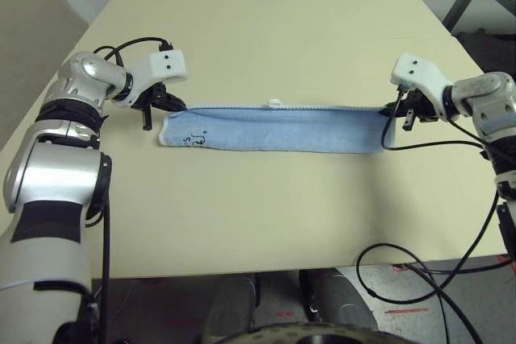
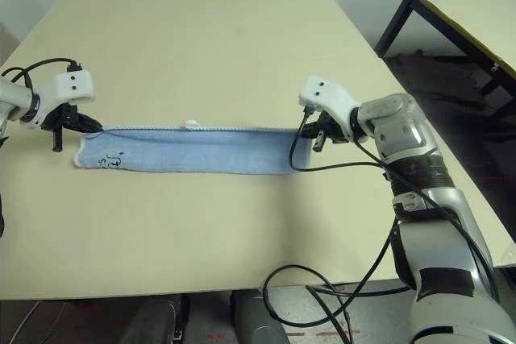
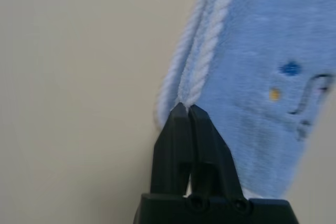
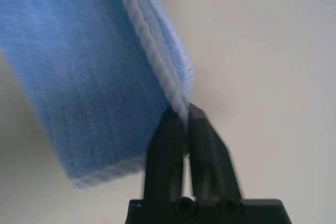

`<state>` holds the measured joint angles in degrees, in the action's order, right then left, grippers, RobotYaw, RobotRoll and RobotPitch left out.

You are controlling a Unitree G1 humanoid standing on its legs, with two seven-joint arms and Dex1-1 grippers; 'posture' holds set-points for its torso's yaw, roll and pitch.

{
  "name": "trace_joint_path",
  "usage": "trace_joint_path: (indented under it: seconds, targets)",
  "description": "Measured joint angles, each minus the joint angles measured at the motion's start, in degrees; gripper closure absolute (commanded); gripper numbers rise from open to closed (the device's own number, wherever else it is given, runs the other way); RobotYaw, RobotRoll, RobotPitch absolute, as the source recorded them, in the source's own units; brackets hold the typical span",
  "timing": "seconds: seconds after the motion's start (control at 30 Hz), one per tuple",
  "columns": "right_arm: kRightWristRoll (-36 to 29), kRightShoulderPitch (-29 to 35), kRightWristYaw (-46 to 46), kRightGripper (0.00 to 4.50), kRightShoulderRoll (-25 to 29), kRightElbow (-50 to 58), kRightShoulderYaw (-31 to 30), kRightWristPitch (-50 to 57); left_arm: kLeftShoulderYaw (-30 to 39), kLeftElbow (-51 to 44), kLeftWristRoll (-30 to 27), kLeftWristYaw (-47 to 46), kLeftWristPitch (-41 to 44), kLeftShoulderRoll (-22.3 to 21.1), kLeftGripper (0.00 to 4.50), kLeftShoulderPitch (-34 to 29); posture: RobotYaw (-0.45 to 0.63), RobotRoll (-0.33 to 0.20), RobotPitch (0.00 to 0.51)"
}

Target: Fold the towel and set it aside.

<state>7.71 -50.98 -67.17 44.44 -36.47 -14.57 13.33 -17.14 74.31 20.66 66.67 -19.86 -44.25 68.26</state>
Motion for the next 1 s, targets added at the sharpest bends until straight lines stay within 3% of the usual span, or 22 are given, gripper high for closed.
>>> trace_joint_path:
  seconds: [0.33,0.5,0.63,0.7,0.83,1.0]
  targets:
    - [0.1,-0.4,2.8,0.0,-0.2,-0.7,0.9,-0.4,-0.6,0.7,2.7,-5.8,-1.2,-2.9,0.09,0.0,-0.02,0.0,0.122]
    - [-1.3,1.5,1.2,0.0,5.0,5.6,3.8,4.1,2.4,0.4,0.7,-4.4,-0.4,-5.9,0.01,-0.7,-0.02,0.0,0.131]
    - [-6.8,12.8,-3.4,0.0,13.8,20.1,9.9,18.5,7.2,-0.2,-4.1,1.1,0.8,-11.2,0.01,-7.5,-0.03,0.0,0.138]
    - [-9.9,17.4,-4.0,0.0,14.9,27.1,12.6,26.2,9.6,-0.6,-6.8,3.8,2.7,-11.9,0.01,-10.1,-0.03,0.0,0.138]
    - [-16.4,23.3,-1.8,0.0,13.5,40.9,17.5,38.1,14.5,-5.5,-13.2,8.9,7.4,-11.9,0.01,-15.4,-0.02,0.0,0.142]
    - [-19.4,28.1,7.3,0.0,4.9,48.5,19.9,41.9,19.5,-14.5,-20.3,9.7,15.2,-10.1,0.01,-24.7,-0.01,0.0,0.141]
